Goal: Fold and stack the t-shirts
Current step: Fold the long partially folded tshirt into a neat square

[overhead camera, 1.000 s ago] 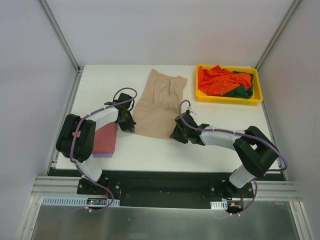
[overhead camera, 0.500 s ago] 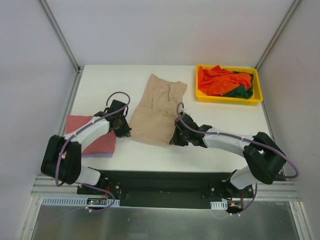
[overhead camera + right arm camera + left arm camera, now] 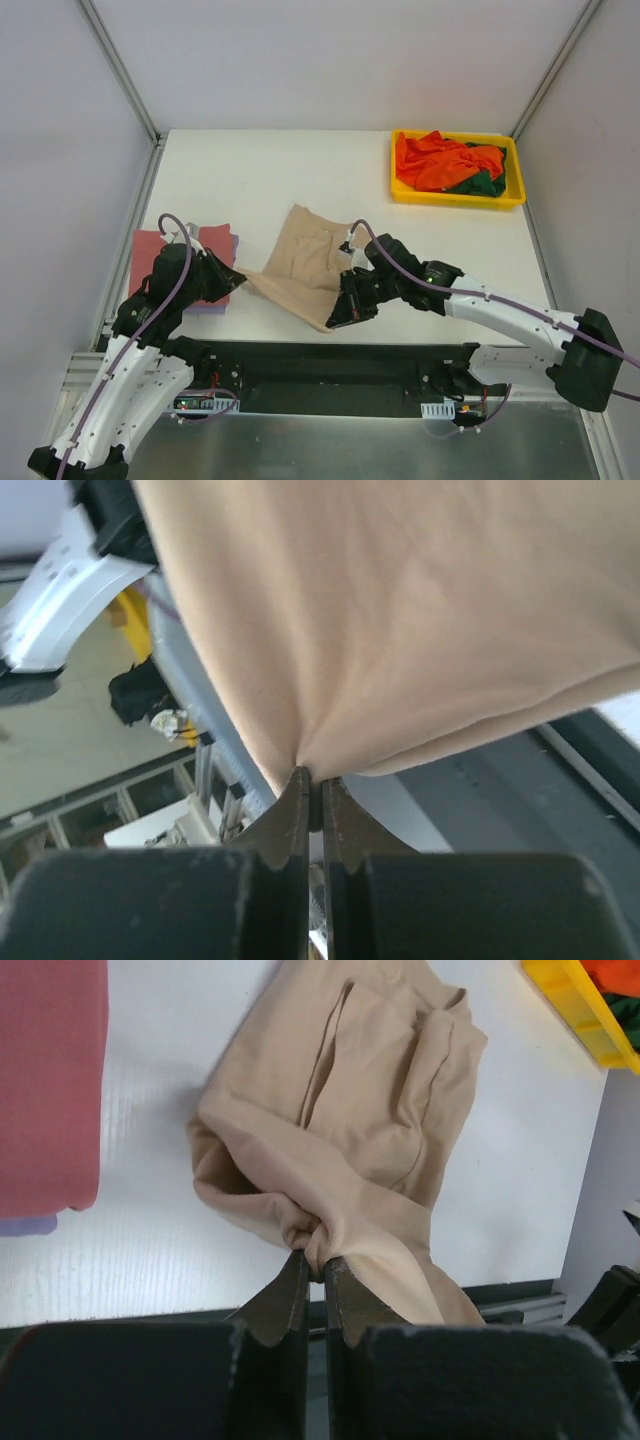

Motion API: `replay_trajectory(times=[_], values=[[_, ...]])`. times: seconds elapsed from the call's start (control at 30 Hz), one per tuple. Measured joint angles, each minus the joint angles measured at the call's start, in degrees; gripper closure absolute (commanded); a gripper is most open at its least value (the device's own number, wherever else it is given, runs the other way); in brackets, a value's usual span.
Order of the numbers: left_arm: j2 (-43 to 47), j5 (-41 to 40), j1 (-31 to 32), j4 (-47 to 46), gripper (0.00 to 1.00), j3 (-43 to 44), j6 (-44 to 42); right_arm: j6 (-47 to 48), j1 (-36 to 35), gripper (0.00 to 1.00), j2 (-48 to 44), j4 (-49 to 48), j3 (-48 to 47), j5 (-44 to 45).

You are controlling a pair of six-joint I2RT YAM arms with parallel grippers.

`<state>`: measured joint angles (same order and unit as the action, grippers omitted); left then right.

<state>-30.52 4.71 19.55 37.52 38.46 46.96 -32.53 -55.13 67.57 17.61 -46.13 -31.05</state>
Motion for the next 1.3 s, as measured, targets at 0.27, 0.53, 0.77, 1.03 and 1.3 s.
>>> replay_trajectory(times=[0.27,0.53,0.77,1.03,1.3], values=[[-2.51,1.11,0.0,5.29,1.0,5.79,0.07,-3.85,0.7,0.99,-6.71,-1.92,0.92,-2.78],[-13.57,0.72,0.0,1.25,1.0,10.84,-0.09,-3.15,12.09,0.99,-6.71,-0.68,1.88,-2.64],[-27.56,0.35,0.0,-4.63,1.0,16.72,-1.22,0.61,19.85,0.99,-2.45,0.68,-1.2,-1.57],[-45.16,-0.31,0.68,-8.39,1.0,26.71,-3.54,2.6,30.16,0.99,5.77,-0.68,-3.3,-1.49],[-64.57,-3.23,0.7,-9.68,0.94,37.62,-5.79,3.43,34.64,0.91,21.42,-6.75,-7.21,-2.49]])
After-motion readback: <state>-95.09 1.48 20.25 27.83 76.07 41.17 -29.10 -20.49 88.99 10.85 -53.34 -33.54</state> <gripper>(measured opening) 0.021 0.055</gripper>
